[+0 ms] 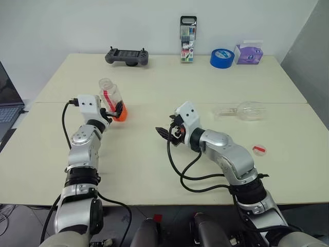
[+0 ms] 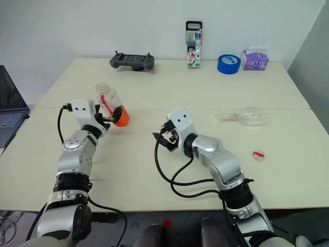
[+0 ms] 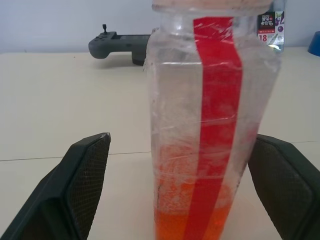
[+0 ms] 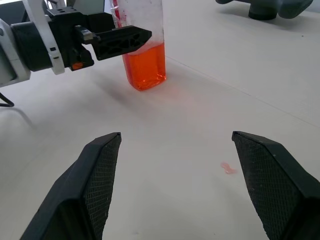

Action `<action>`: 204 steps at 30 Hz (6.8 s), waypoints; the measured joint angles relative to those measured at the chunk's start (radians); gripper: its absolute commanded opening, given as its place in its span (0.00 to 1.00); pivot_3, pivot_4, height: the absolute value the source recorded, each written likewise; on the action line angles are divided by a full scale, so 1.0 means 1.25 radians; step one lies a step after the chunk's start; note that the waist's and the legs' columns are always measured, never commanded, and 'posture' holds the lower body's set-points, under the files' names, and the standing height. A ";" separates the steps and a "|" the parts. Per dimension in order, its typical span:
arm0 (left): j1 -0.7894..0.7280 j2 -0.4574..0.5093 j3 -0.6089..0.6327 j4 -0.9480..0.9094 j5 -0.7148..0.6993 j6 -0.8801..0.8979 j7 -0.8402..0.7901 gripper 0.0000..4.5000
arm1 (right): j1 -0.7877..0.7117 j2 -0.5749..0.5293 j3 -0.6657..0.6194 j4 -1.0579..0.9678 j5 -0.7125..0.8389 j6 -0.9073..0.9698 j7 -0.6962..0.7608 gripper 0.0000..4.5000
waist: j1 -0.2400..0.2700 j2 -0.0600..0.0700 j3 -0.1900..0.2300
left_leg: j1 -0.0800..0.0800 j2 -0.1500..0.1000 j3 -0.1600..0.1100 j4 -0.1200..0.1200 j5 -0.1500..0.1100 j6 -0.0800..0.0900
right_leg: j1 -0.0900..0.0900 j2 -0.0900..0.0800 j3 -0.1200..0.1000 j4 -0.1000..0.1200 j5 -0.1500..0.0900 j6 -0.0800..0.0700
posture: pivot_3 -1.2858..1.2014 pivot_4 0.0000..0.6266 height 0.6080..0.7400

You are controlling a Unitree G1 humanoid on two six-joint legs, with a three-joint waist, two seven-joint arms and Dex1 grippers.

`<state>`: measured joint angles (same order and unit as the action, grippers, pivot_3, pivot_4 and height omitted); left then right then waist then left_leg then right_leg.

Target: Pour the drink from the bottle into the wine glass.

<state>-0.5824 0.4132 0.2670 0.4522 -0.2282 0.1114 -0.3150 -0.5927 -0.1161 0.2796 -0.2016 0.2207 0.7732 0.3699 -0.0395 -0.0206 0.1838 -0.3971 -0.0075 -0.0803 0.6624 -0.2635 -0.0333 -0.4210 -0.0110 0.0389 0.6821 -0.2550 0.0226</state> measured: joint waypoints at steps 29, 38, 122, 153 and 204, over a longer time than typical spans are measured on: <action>0.284 -0.156 -0.351 -0.534 0.001 0.112 -0.142 0.99 | 0.096 0.092 -0.655 -0.014 0.285 0.084 -0.270 0.84 | 0.008 0.000 0.000 | 0.001 0.000 0.006 0.000 0.000 0.000 | 0.002 0.004 0.002 -0.001 0.000 0.000 | 0.52 0.24 1.00; 0.209 -0.193 -0.382 -0.460 0.001 0.116 -0.168 0.99 | -0.053 0.145 -0.853 0.202 0.555 0.038 -0.440 0.84 | 0.001 0.001 0.000 | 0.001 0.002 0.006 -0.002 0.000 0.001 | 0.001 0.006 0.003 0.000 0.000 0.000 | 0.52 0.24 1.00; 0.454 -0.006 -0.147 -0.807 -0.153 0.342 -0.089 1.00 | -0.136 0.155 -0.146 0.897 -0.162 -0.804 -0.108 0.66 | 0.004 0.002 0.001 | 0.006 0.002 0.003 -0.002 0.000 0.000 | 0.005 0.006 0.003 -0.001 0.000 -0.002 | 0.52 0.24 1.00; 0.338 -0.074 -0.075 -0.573 -0.030 0.237 0.071 1.00 | 0.278 -0.292 -0.157 -0.215 0.006 -0.115 0.221 0.99 | 0.009 0.002 0.002 | 0.005 0.001 0.000 0.000 0.000 0.000 | 0.007 0.004 0.001 -0.004 -0.003 0.002 | 0.52 0.24 1.00; -0.204 -0.038 -0.034 0.242 0.028 -0.149 -0.006 1.00 | -0.298 -0.372 -0.204 -0.061 0.279 0.134 0.229 0.99 | 0.009 -0.001 0.004 | -0.002 -0.001 0.001 0.000 0.000 0.001 | -0.001 -0.002 -0.001 -0.003 0.001 0.000 | 0.52 0.24 1.00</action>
<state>-0.8380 0.3656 0.2240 0.7552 -0.1936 -0.0747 -0.3230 -0.9652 -0.5807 0.0244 -0.2783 0.5695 0.9413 0.6557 -0.0277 -0.0214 0.1883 -0.3998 -0.0091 -0.0789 0.6619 -0.2641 -0.0327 -0.4218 -0.0141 0.0376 0.6788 -0.2543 0.0222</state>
